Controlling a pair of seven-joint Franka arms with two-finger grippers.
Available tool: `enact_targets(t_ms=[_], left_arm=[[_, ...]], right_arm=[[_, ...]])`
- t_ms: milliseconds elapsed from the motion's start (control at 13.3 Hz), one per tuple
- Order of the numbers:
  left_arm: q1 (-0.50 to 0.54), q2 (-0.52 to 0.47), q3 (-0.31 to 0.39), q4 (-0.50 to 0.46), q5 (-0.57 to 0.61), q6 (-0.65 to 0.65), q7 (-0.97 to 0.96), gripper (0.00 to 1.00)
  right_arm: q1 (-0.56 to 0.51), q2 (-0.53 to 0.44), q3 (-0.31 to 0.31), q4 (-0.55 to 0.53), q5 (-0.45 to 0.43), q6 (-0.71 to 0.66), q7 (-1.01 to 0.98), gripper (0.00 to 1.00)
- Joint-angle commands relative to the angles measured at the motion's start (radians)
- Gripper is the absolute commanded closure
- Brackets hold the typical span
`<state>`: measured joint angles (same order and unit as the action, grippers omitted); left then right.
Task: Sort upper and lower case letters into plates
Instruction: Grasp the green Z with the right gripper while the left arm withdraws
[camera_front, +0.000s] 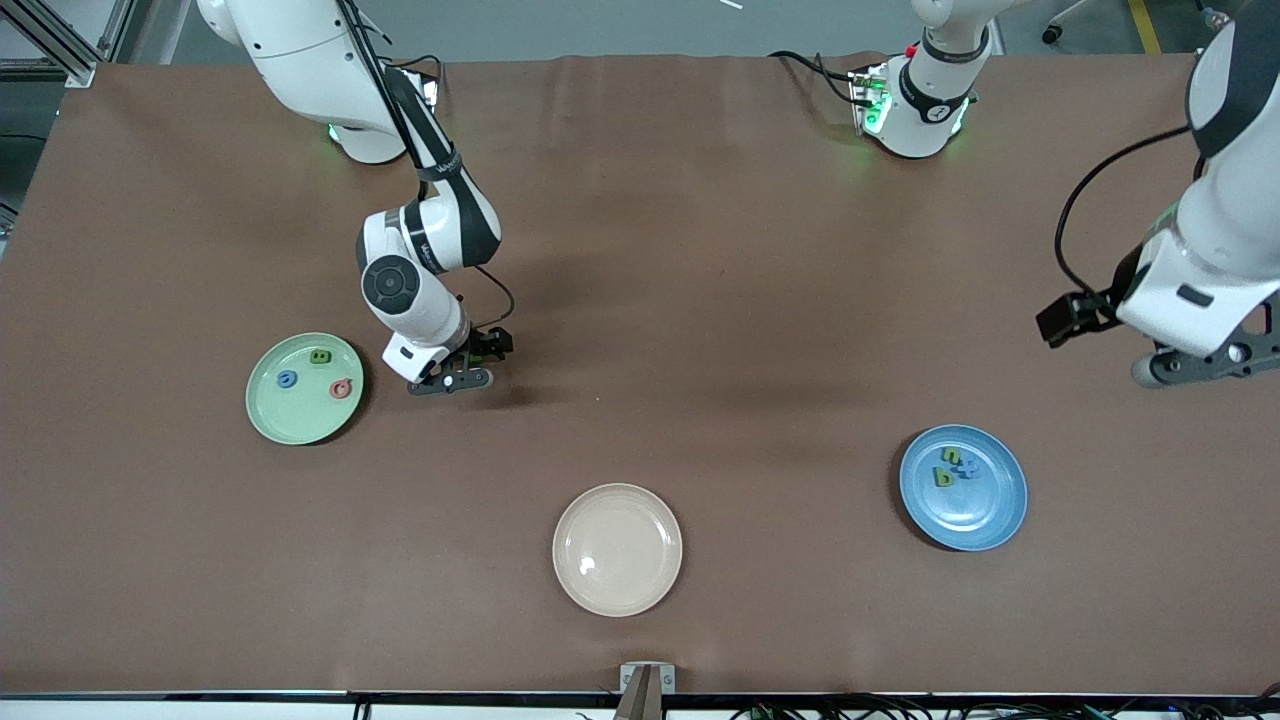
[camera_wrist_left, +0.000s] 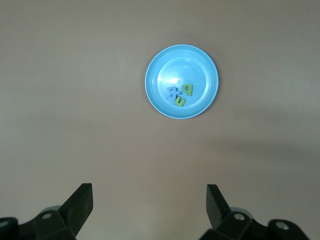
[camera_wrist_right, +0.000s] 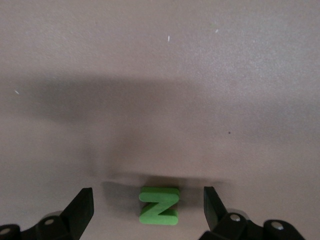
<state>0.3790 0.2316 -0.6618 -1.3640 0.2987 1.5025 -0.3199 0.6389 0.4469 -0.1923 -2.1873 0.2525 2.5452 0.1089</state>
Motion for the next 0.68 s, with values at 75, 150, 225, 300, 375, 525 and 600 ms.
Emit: enact_targets(t_ms=[75,150,225,300,375,525,600], left_arm=[[-0.124,-0.136,0.179,-0.062,-0.134,-0.025,0.104,0.0],[-0.19,-0.171,0.276,-0.085,-0.176,-0.028,0.122,0.0],[-0.228,-0.195,0.333,-0.113,-0.209,-0.033,0.172,0.0],[-0.271,-0.222,0.4,-0.139,-0.225,-0.036,0.217,0.0],[-0.328,-0.248,0.462,-0.162,-0.227,-0.036,0.217,0.0],[-0.335,-0.287,0.476,-0.196,-0.227,-0.042,0.225,0.0],[-0.332,-0.294,0.479,-0.202,-0.227,-0.042,0.226,0.0]], right_arm=[[0.01,-0.019,-0.007,-0.037,0.021,0.013,0.003,0.13],[0.01,-0.019,-0.007,-0.043,0.021,0.012,0.003,0.2],[0.01,-0.019,-0.007,-0.046,0.021,0.012,0.003,0.3],[0.008,-0.019,-0.007,-0.048,0.021,0.012,0.003,0.37],[0.008,-0.019,-0.007,-0.048,0.021,0.01,0.003,0.44],[0.008,-0.019,-0.007,-0.048,0.021,0.01,0.003,0.6],[0.008,-0.019,-0.007,-0.048,0.021,0.012,0.003,0.67]])
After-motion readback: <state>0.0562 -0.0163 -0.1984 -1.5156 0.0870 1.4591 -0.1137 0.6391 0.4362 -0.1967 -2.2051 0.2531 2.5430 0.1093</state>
